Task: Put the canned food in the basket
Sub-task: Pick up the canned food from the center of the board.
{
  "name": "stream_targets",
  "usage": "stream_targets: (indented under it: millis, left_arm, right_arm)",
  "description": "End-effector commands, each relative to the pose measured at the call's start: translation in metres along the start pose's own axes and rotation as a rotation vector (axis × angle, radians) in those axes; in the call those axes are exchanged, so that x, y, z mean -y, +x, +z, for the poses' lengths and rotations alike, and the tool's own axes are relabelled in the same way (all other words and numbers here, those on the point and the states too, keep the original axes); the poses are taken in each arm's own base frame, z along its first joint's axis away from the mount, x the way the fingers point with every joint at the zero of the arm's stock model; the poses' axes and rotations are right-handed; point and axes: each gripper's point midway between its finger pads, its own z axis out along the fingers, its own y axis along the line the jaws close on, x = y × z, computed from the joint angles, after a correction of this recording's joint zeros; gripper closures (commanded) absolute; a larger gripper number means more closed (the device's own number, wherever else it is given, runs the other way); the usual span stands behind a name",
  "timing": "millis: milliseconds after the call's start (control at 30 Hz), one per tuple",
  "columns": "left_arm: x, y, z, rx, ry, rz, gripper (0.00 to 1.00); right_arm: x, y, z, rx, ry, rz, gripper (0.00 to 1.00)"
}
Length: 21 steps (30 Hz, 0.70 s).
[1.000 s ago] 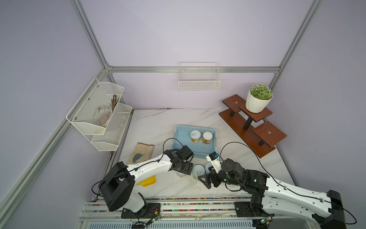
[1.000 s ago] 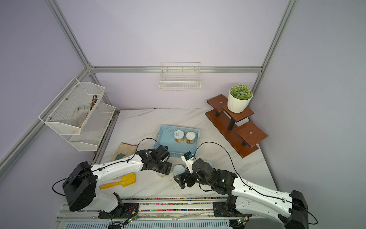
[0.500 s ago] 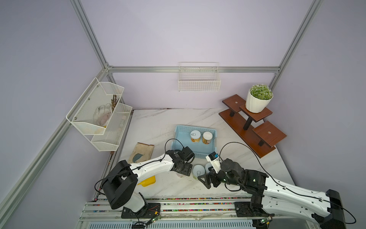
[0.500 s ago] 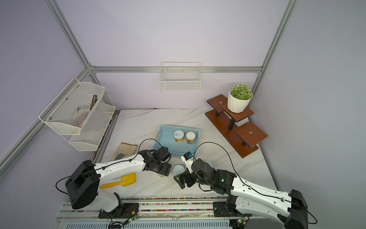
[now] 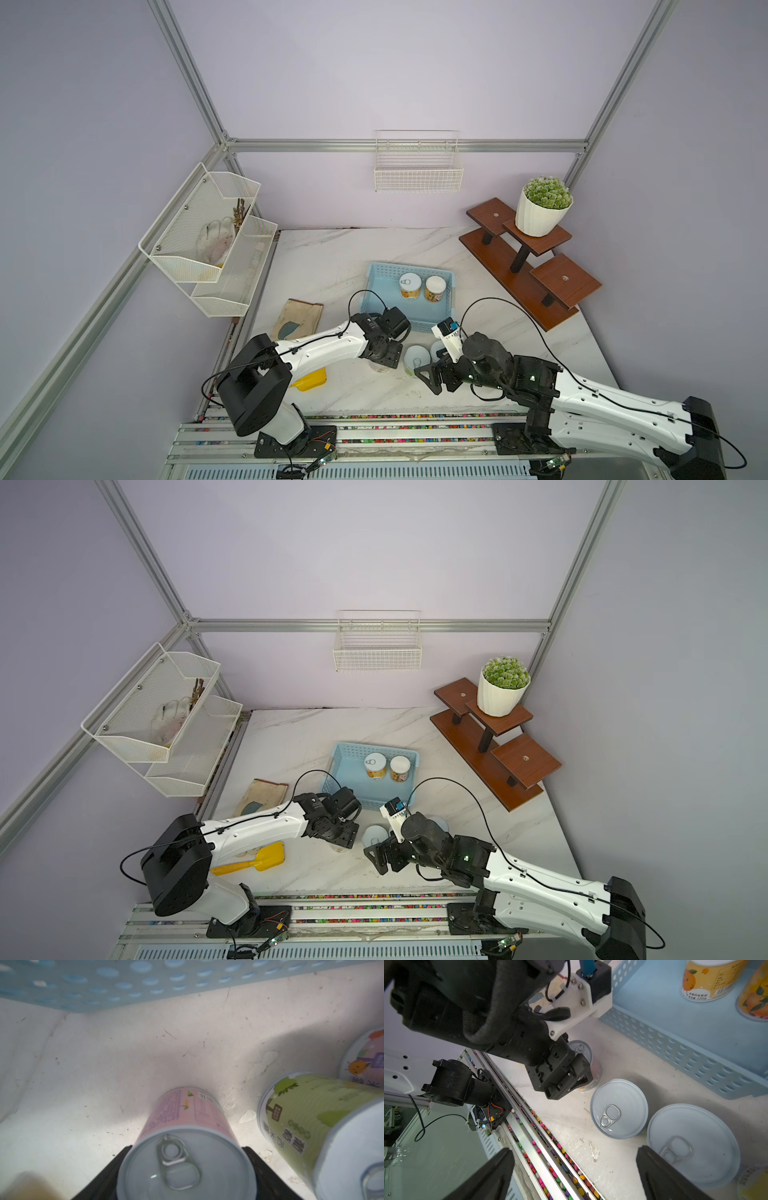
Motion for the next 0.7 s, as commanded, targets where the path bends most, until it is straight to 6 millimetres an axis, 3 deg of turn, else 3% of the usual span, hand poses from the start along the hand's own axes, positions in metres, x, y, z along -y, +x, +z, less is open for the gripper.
stream_targets:
  millis: [0,167,200,400,533,667]
  left_arm:
    - [0.0,-0.018,-0.027,0.08,-0.002,-0.019,0.29]
    - [-0.006,-0.018,-0.046,0.101,-0.004,-0.02,0.4]
    - [-0.008,-0.02,-0.06,0.135,0.011,-0.025,0.45]
    - [-0.013,-0.031,-0.094,0.191,0.017,-0.016,0.78]
    - [-0.014,-0.043,-0.111,0.229,0.01,-0.006,0.84]
    - [-0.017,-0.062,-0.124,0.275,-0.029,0.003,0.93]
  right_arm:
    - [0.002,-0.005,0.004,0.035,0.007,0.009,0.03]
    - [-0.008,-0.013,0.006,0.061,-0.039,0.008,0.03]
    - [-0.011,-0.015,0.007,0.067,-0.05,0.008,0.03]
    - [-0.022,-0.028,0.0,0.126,-0.109,-0.005,0.03]
    - [-0.028,-0.045,-0.011,0.209,-0.129,-0.016,0.03]
    - [-0.022,-0.062,-0.019,0.285,-0.089,-0.008,0.01]
